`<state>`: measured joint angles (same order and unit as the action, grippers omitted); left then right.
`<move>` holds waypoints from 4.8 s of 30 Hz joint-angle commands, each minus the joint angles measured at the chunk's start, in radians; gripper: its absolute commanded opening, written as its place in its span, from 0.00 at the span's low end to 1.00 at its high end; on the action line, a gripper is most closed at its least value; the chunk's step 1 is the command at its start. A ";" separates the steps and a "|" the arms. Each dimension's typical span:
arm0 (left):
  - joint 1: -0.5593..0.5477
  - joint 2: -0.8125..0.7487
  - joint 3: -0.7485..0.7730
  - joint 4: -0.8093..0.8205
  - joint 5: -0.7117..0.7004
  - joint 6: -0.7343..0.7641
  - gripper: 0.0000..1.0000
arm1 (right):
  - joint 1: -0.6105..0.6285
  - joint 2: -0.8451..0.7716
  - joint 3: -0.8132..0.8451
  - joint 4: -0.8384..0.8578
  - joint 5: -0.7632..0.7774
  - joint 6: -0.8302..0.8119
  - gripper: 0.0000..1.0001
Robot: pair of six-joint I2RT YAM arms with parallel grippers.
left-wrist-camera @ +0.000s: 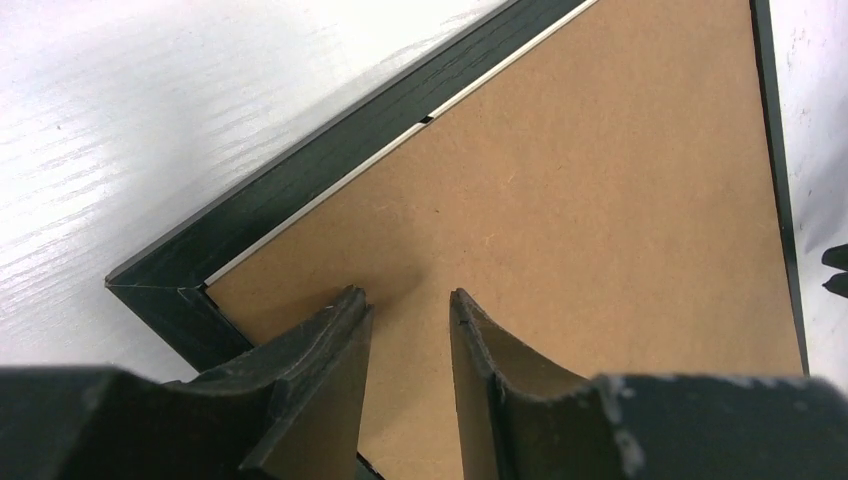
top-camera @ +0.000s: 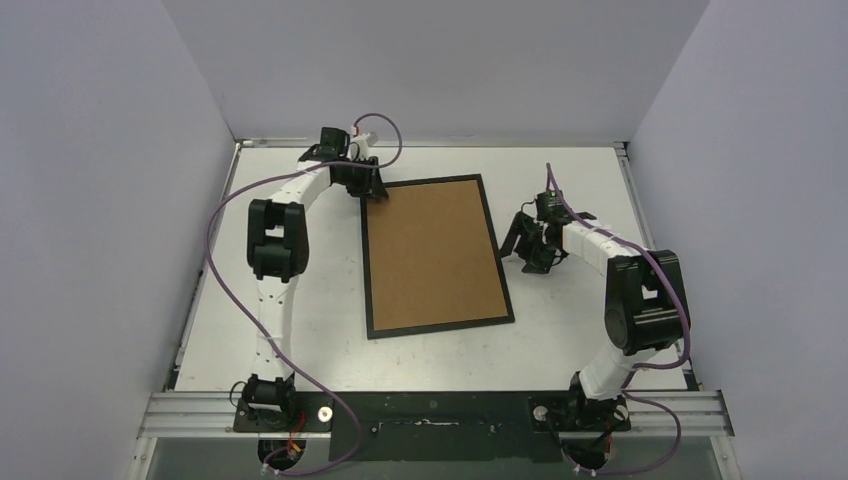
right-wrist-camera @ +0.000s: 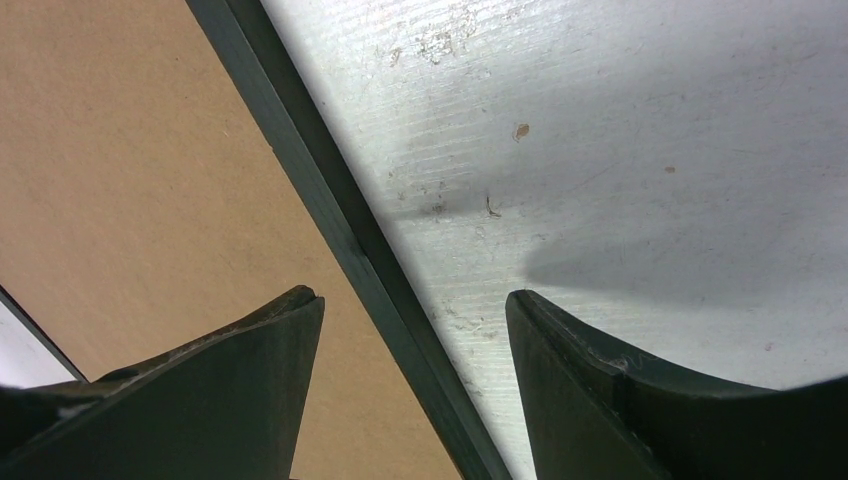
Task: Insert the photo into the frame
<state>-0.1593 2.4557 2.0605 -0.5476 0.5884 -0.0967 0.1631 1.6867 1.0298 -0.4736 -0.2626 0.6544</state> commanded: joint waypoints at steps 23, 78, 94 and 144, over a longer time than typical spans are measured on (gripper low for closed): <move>-0.011 -0.579 -0.658 0.038 -0.342 -0.342 0.64 | 0.207 -0.213 -0.056 -0.232 0.056 -0.331 0.82; -0.020 -0.651 -0.915 0.171 -0.197 -0.374 0.71 | 0.418 -0.307 -0.301 0.020 0.346 -0.292 0.71; -0.018 -0.649 -0.891 0.167 -0.183 -0.375 0.71 | 0.493 -0.396 -0.390 0.259 0.445 -0.309 0.73; 0.105 -0.641 -0.881 0.210 -0.205 -0.355 0.76 | 0.808 -0.397 -0.728 0.912 0.661 -0.239 0.80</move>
<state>-0.0769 1.8965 1.2037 -0.3336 0.4068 -0.4671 0.9588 1.3289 0.3187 0.4137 0.2771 0.4744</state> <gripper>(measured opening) 0.763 0.802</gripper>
